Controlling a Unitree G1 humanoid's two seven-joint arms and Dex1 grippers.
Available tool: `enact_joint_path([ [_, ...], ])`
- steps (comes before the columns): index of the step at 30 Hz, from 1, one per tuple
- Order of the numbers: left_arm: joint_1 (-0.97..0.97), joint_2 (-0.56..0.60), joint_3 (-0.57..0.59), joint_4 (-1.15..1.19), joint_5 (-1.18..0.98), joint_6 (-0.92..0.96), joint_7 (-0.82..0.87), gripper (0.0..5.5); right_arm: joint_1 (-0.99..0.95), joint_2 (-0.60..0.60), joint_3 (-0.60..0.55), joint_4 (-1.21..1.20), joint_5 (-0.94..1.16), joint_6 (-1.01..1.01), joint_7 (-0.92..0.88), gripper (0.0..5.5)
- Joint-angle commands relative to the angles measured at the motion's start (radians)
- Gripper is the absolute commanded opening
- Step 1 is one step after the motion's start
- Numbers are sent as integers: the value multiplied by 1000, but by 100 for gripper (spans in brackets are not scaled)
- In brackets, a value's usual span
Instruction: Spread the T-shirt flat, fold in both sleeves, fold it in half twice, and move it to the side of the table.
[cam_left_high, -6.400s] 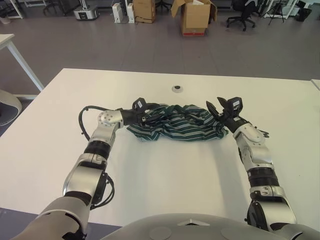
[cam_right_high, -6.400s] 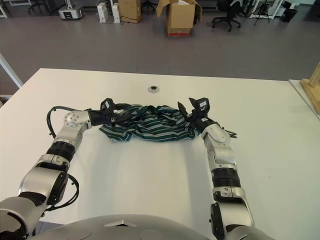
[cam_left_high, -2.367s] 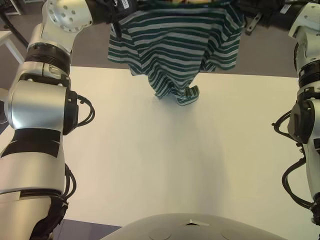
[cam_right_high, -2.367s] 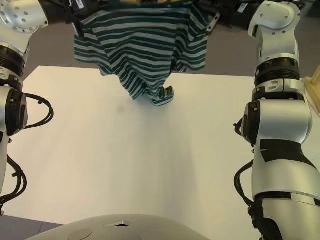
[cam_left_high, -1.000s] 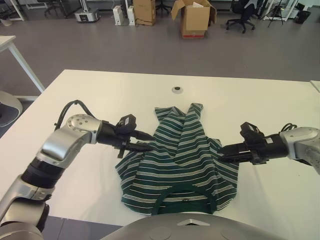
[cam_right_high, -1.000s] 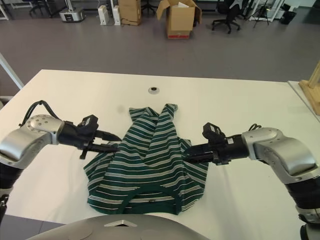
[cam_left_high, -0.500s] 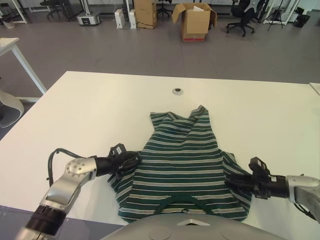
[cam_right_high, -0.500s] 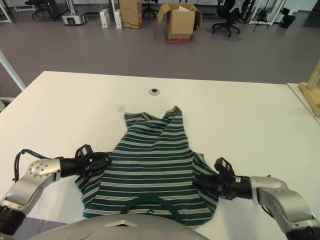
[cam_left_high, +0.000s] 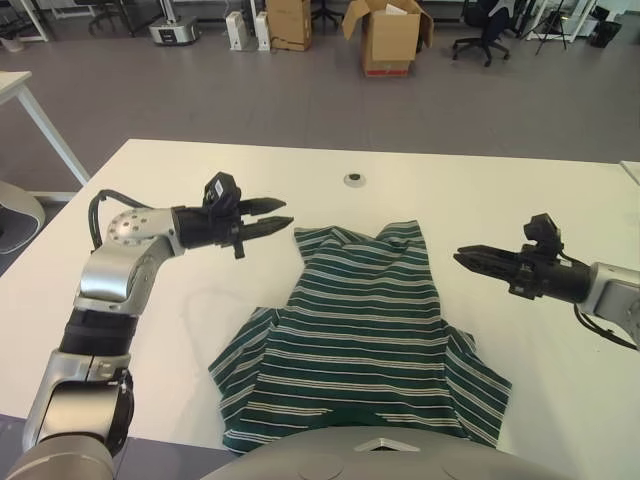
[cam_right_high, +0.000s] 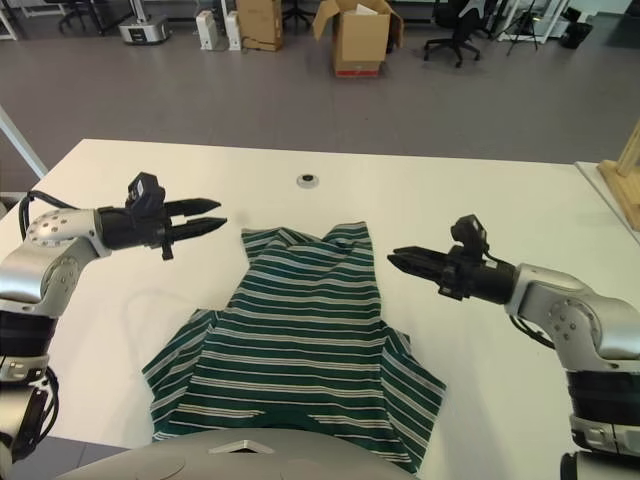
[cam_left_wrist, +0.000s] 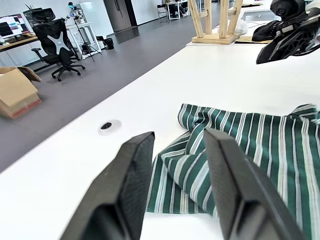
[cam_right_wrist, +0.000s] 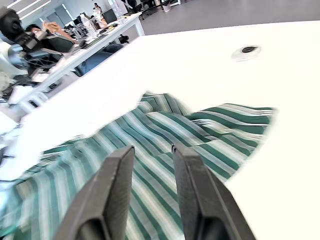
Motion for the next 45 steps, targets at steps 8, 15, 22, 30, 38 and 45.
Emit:
enact_joint_path([
  [8, -297, -163, -91, 693, 310, -463, 58, 180, -377, 206, 317, 776, -501, -327, 13, 140],
  [15, -425, -290, -134, 916, 429, -618, 127, 180, -500, 188, 297, 931, -559, -396, 164, 140],
  [22, -523, -406, -179, 1142, 584, -583, 320, 180, -498, 240, 266, 901, -562, -390, 205, 140],
  [30, -398, -417, -311, 1197, 805, -519, 539, 180, -548, 270, 250, 917, -576, -397, 227, 140],
  [38, -399, -335, -437, 1200, 958, -573, 640, 180, -548, 154, 197, 1092, -658, -508, 135, 140],
  [45, -414, -280, -457, 1205, 999, -578, 710, 180, -608, 220, 140, 1092, -644, -559, 104, 140],
])
